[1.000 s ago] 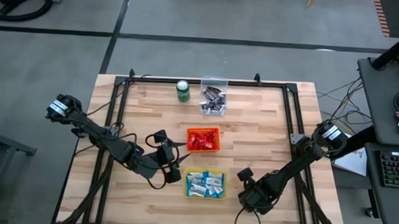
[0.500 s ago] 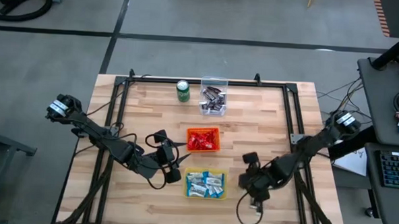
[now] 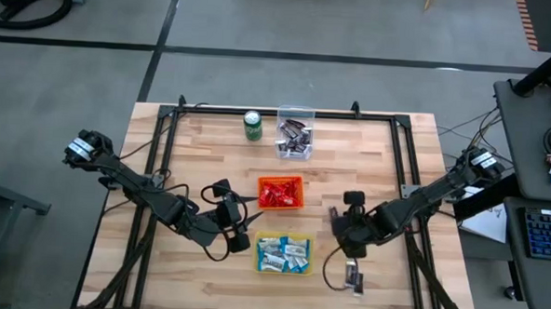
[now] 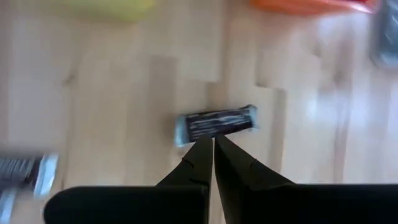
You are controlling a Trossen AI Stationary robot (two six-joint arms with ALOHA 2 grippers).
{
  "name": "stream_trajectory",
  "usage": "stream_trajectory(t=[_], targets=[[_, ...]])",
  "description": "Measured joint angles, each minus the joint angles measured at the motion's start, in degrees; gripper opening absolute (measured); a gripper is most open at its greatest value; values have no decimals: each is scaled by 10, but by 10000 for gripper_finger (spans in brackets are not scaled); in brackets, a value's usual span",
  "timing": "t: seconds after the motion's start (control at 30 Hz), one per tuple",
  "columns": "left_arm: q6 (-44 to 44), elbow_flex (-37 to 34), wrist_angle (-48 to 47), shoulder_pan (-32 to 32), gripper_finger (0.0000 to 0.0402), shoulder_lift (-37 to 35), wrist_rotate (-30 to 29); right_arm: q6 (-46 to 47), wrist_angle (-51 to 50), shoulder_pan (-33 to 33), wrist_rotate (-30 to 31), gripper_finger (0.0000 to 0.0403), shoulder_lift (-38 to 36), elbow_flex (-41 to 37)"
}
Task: Sort candy
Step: Put the black candy into the transparent bin
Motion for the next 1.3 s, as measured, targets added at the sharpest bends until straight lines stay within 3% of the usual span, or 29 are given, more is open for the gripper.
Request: stream_trajectory(t=[0.13, 0.23, 0.57, 0.97, 1.13, 1.3], targets=[[0, 0, 0, 0, 174, 0, 0, 185, -2, -46, 1, 9, 5, 0], [0, 0, 0, 0, 174, 0, 0, 257, 1, -74, -60, 15, 5, -3], [2, 0, -4, -1, 174, 0, 0, 355, 6, -106, -65, 117, 56, -12], [10, 0, -5, -1, 174, 0, 0, 407, 29, -119, -58, 235, 141, -13], [12, 0, -6, -1, 174, 0, 0, 409, 34, -124, -44, 241, 168, -13], [12, 0, -6, -1, 174, 0, 0, 408, 42, -128, -43, 200, 184, -12]])
